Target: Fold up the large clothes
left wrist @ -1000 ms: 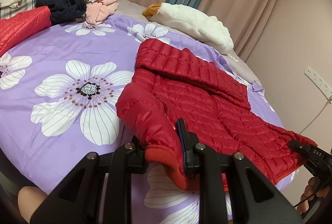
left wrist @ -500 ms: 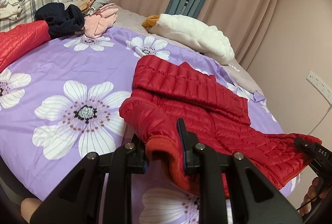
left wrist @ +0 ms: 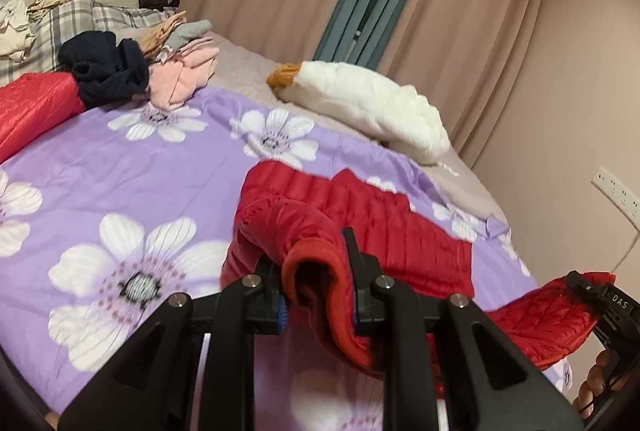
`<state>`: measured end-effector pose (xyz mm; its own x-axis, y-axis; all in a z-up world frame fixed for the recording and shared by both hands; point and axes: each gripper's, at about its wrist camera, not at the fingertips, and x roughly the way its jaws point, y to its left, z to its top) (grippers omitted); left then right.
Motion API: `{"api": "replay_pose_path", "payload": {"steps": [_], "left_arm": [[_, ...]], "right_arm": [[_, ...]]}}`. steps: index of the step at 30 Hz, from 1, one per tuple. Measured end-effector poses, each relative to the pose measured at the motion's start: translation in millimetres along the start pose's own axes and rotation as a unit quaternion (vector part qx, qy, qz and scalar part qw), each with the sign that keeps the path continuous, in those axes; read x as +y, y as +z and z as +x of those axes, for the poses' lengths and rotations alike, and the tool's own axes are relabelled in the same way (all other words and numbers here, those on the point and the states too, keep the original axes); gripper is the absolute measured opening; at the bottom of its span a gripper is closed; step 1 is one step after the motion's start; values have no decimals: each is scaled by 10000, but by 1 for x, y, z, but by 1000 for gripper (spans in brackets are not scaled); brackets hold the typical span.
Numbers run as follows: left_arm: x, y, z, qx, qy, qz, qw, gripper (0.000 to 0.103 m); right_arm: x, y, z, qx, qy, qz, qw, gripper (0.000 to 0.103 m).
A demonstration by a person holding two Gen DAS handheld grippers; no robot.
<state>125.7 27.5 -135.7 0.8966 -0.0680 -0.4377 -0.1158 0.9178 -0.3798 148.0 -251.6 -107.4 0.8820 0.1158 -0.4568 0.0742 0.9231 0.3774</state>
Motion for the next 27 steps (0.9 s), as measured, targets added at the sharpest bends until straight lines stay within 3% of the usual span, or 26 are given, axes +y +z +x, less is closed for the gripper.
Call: {"api": "replay_pose_path", "payload": {"steps": [5,11,15,19,22,24,26,27], "left_arm": [[-7,29,29,-124,-89,-131,9998,21],[-17,80,104,-54,-238,-461,9986,21],[-26,103,171,288,70,-448,9986,21],[-39,114,224,370,393,-264,9982,21],[-28,115,257,491,527,-577,9957,25],[-15,112,273,568,731,-869,9919,37],[-2,108,287,672,794,-1125,9882,40],[0,106,289,681,753,-1136,9883,41]], "right_arm": [[4,29,23,-182,151,-6,9997,25],[18,75,73,-428,65,-252,9987,25],[14,105,130,-289,-162,-65,9994,25],[13,115,171,-328,-349,-71,9988,25],[12,116,202,-207,-558,-117,9982,25],[8,115,220,-166,-584,-2,9982,33],[3,111,232,-153,-607,131,9980,58],[3,107,233,-238,-613,181,9977,61]]}}
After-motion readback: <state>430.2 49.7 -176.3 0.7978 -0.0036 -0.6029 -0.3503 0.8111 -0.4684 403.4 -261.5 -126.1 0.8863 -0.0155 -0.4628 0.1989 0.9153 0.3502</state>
